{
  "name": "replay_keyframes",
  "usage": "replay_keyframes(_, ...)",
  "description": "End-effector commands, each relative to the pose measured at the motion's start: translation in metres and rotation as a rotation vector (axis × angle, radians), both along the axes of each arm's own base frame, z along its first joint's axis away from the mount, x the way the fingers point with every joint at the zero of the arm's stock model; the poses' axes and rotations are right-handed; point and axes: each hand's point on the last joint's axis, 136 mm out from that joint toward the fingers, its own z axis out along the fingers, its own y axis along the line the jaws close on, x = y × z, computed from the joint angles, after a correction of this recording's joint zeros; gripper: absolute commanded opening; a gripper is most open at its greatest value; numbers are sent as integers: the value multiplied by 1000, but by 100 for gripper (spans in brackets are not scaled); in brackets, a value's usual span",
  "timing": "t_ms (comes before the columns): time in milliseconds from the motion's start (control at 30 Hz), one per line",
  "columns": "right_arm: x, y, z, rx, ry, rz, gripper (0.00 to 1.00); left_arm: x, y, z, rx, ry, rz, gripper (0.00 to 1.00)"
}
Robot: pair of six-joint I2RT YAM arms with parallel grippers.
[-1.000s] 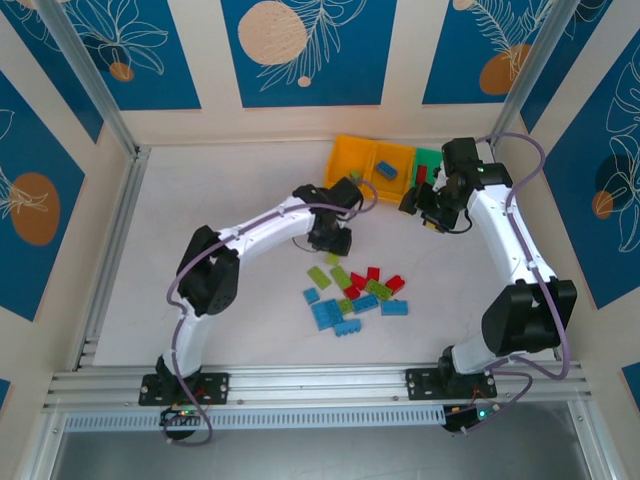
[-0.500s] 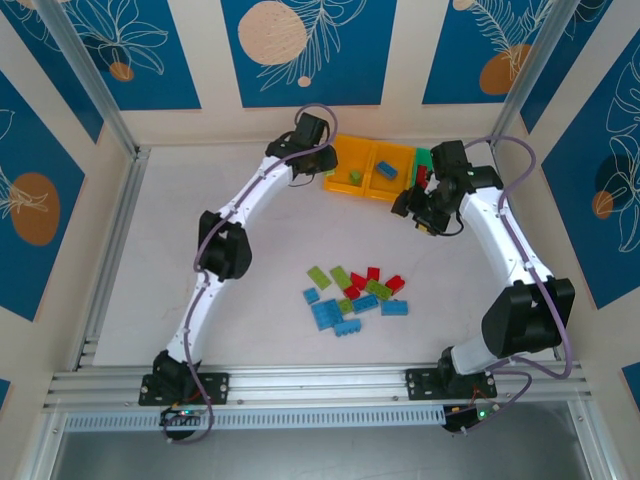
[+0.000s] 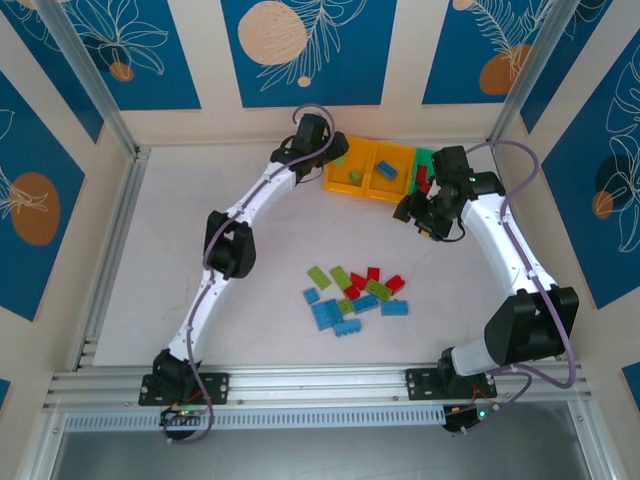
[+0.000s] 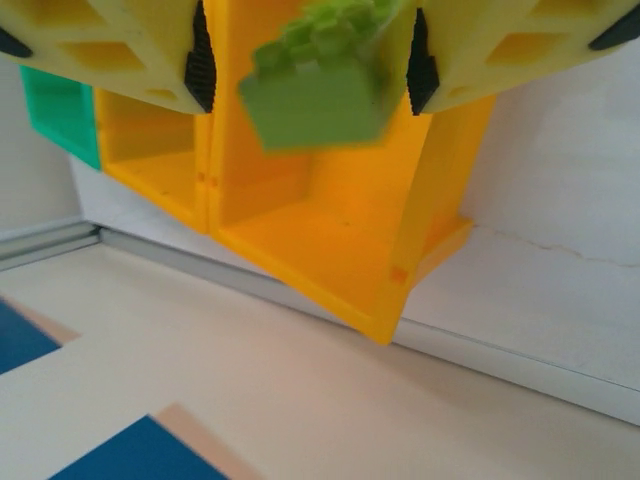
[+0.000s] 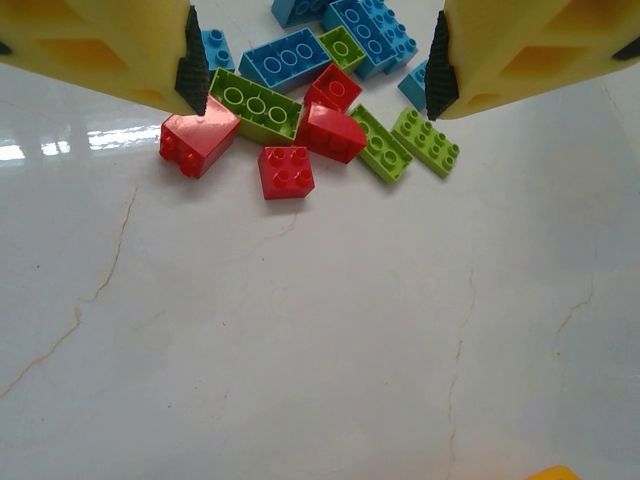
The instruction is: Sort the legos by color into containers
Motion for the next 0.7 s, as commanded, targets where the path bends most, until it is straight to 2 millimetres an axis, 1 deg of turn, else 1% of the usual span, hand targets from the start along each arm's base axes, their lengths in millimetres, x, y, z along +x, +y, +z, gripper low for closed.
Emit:
replay_keyframes(0, -8, 0, 5, 1, -2, -12, 62, 4, -11, 29, -51, -78, -25, 57)
replay_keyframes(67, -8, -1, 5, -3, -3, -14, 62, 1, -11, 41, -42, -98, -41, 58)
replay_keyframes(167, -10, -2, 2, -9, 0, -12, 62, -10, -7, 68, -6, -124, -79, 58)
replay_keyframes(233, -12, -2, -2, -12, 9, -7, 62, -24, -2, 89, 36, -138, -117, 56)
replay_keyframes(300, -16, -2, -9, -18, 21, -1, 63, -40, 5, 107, 88, -153, -165, 55)
replay_keyframes(367, -21, 0, -20, -29, 49, 7, 63, -59, 13, 119, 134, -161, -203, 55)
replay_keyframes(467, -32, 7, -39, -41, 112, 28, 63, -96, 25, 139, 165, -233, -272, 55)
replay_keyframes(533, -40, 15, -55, -45, 170, 42, 65, -127, 32, 147, 189, -301, -332, 57)
replay_keyframes(600, -49, 19, -72, -47, 235, 34, 67, -158, 38, 146, 247, -353, -404, 61)
replay_keyframes(633, -54, 20, -82, -46, 268, 24, 69, -175, 40, 139, 288, -374, -454, 65)
replay_keyframes(667, -58, 22, -91, -36, 292, 17, 72, -191, 42, 137, 314, -399, -502, 68)
